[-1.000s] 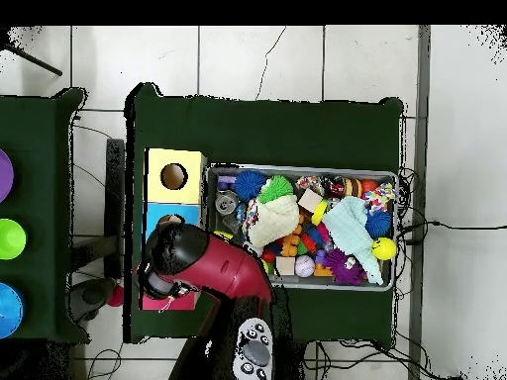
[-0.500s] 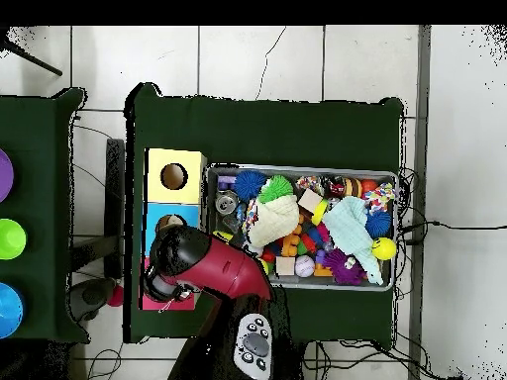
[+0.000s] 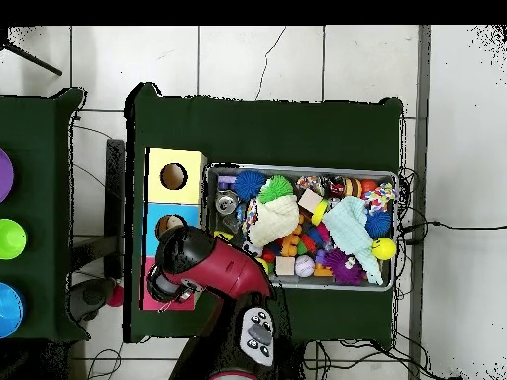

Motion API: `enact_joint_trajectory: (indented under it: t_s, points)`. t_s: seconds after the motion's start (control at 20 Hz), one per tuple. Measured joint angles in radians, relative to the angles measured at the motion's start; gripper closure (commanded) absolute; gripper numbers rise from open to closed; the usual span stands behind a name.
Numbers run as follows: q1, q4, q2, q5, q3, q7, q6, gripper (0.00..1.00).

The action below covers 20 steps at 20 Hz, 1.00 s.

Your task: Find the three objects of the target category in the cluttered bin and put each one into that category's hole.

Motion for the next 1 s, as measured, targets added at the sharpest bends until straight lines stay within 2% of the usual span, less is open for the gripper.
enact_joint_trajectory:
  t_s: [0.35, 1.0]
  points:
    - [-0.012, 0.000, 0.027, 0.011, 0.014, 0.000, -0.027, 1.00]
    - [-0.019, 0.000, 0.030, 0.015, 0.019, 0.000, -0.028, 1.00]
